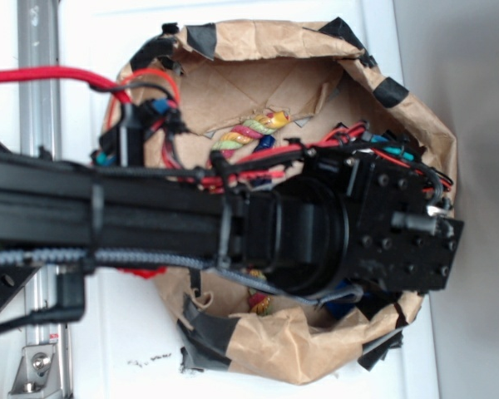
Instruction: Grab the blue rope.
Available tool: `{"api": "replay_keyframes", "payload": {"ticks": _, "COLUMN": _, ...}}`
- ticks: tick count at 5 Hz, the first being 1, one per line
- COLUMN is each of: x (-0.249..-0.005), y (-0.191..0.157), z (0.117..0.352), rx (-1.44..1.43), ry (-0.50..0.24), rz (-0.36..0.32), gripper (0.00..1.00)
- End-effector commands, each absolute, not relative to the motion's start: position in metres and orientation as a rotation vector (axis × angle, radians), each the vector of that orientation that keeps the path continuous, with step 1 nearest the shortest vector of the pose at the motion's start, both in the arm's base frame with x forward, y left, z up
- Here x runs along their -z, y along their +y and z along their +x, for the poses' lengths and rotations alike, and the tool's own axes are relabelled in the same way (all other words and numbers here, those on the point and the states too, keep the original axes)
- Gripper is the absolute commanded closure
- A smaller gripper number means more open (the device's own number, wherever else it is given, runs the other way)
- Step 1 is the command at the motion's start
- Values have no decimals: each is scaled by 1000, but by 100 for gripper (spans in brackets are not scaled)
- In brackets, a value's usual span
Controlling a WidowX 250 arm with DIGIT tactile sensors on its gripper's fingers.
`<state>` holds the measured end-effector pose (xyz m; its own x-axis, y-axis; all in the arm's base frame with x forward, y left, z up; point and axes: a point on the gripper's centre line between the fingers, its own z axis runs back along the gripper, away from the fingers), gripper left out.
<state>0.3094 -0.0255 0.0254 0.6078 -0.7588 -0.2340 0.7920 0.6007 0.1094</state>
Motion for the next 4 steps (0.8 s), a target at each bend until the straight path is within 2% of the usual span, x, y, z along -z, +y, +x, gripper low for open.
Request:
{"api": "replay_keyframes", "payload": {"ticks": 1, "x": -6, "y": -63, "z": 274, "rx": 1150, "ry": 277, "rz": 145, "gripper": 0}}
{"api": "replay_keyframes", "payload": {"ticks": 2, "x": -14, "y": -72, "z": 271, "rx": 1147, "ry": 218, "rz": 100, "gripper": 0}}
{"api": "replay_keyframes", "payload": {"ticks": 4, "x": -33, "y": -84, "z": 263, "rx": 1149, "ry": 106, "rz": 78, "gripper": 0}}
